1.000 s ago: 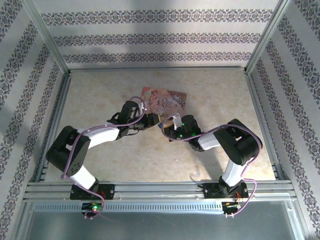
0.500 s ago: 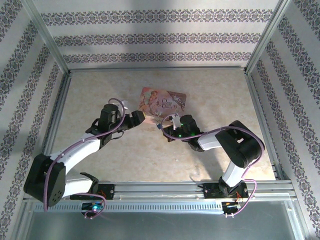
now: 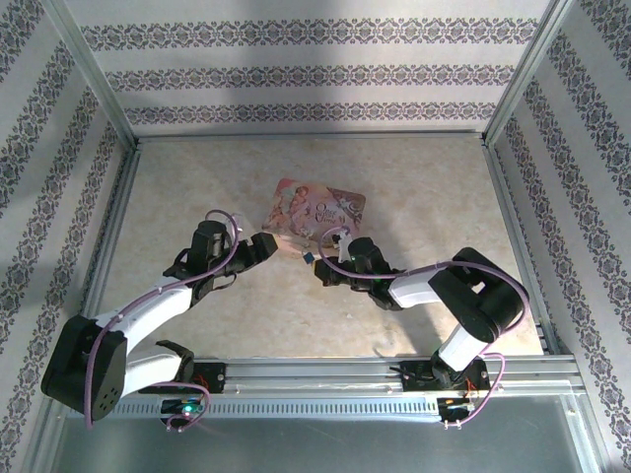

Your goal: Unlock a padlock with a key

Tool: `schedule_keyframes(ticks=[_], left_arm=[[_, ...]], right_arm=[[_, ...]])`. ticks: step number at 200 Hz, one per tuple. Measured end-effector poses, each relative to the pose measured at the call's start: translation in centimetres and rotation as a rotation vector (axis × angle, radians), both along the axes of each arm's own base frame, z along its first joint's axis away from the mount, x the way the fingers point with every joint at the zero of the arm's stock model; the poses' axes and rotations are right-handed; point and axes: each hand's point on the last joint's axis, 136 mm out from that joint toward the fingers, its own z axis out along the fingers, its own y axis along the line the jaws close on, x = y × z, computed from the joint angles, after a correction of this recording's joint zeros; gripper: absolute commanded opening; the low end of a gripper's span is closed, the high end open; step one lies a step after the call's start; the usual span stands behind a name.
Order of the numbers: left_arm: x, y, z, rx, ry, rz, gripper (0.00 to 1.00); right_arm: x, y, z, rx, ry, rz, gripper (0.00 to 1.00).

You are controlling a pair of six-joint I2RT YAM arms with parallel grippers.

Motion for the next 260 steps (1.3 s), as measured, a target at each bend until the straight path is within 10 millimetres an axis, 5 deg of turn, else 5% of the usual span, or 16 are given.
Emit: schedule_keyframes(ticks=[260], left_arm=[[-0.6,-4.1,-4.0,-0.208,0.175,-0.012,0.55]], right_arm=[[-0.8,1.9,0.6,0.126,0.128,-0.066,0.00]])
